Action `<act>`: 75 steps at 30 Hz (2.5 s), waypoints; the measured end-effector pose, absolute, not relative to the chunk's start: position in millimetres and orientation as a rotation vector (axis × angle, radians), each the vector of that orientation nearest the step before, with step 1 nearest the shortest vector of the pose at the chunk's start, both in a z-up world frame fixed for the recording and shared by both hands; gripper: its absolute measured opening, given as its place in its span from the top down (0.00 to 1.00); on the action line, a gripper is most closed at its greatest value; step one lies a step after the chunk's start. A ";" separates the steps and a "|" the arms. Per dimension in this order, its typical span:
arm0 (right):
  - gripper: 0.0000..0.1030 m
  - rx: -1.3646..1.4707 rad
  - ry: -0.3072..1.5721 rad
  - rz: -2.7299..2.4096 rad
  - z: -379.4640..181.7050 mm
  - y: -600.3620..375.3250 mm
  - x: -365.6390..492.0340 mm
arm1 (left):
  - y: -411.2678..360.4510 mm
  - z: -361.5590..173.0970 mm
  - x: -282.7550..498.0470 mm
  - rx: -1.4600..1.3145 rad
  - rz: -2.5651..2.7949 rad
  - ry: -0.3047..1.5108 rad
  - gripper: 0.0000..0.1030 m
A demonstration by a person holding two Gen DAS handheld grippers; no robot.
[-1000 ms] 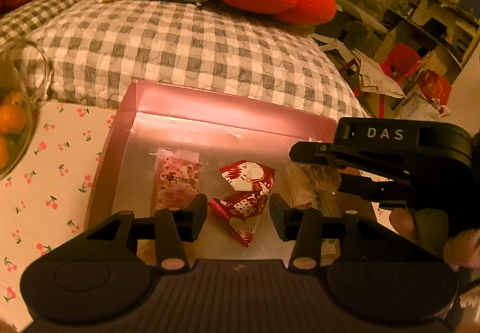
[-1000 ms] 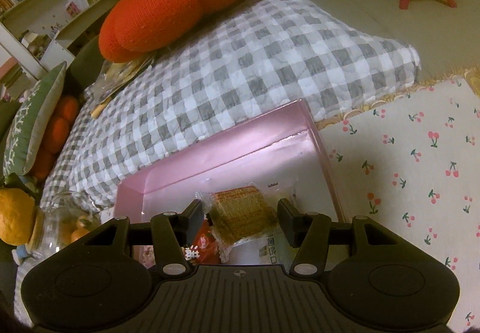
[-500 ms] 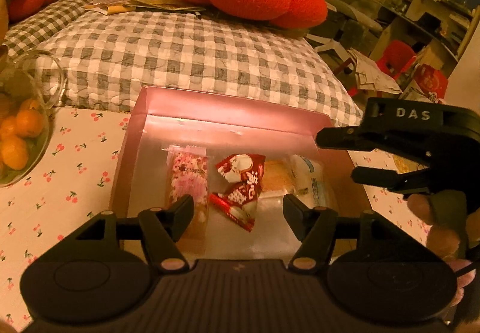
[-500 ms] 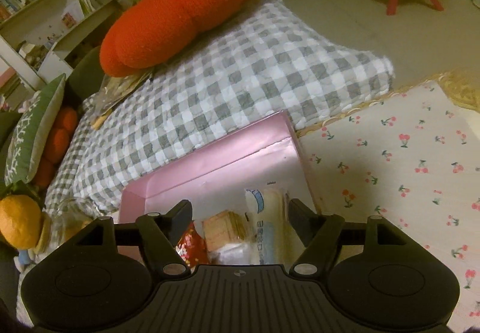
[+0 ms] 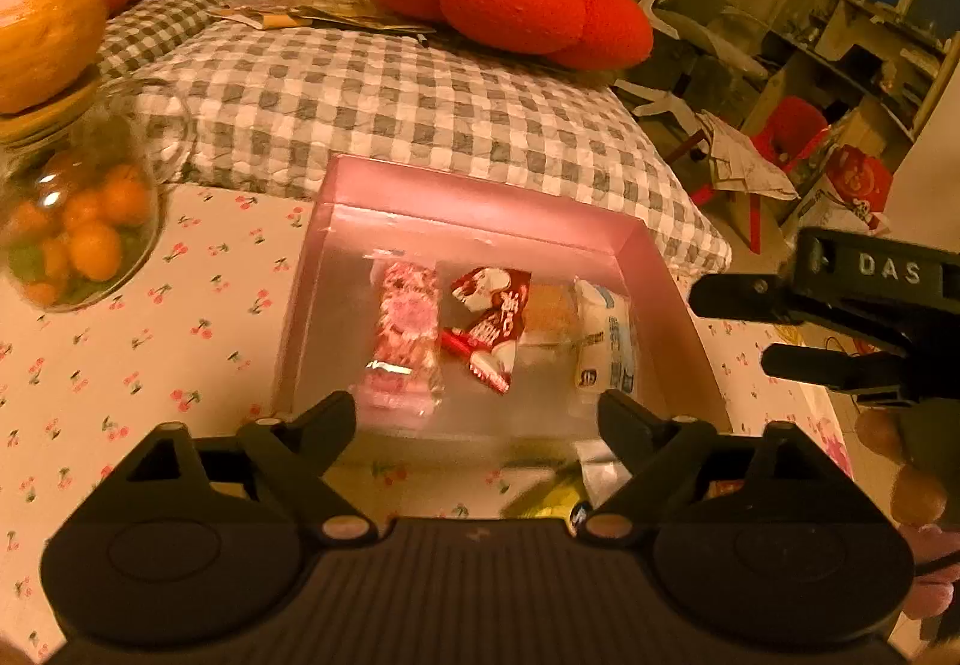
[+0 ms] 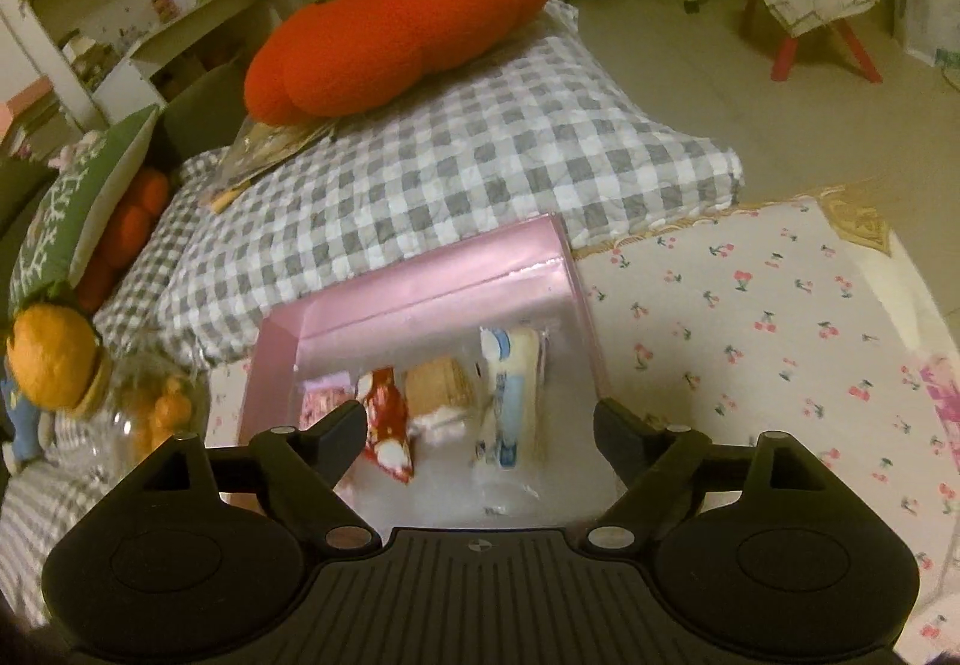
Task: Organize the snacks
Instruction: 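Withdraw both tools from the box toward the remaining snacks, then lower the left tool to the gold-wrapped bar while the right tool approaches the red barcode pack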
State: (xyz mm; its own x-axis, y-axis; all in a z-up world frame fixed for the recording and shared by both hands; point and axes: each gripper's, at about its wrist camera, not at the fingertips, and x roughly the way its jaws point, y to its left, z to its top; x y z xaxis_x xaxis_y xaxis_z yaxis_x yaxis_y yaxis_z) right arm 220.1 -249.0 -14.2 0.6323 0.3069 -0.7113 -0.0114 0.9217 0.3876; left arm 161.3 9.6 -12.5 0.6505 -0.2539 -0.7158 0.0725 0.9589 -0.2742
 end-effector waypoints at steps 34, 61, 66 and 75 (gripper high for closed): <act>0.08 0.147 0.873 0.227 -47.2 -252.9 100.7 | 59.6 -40.9 95.6 -0.206 0.021 1.008 0.09; 0.08 -0.031 0.992 0.405 -80.8 -237.2 67.9 | 62.9 -70.1 90.9 -0.066 0.096 1.043 0.19; 0.08 -0.071 0.993 0.429 -87.4 -238.0 58.6 | 80.4 -69.6 77.6 -0.033 0.062 1.026 0.15; 0.08 -0.146 0.968 0.513 -95.9 -234.6 43.5 | 84.6 -73.3 67.9 0.050 -0.095 0.962 0.15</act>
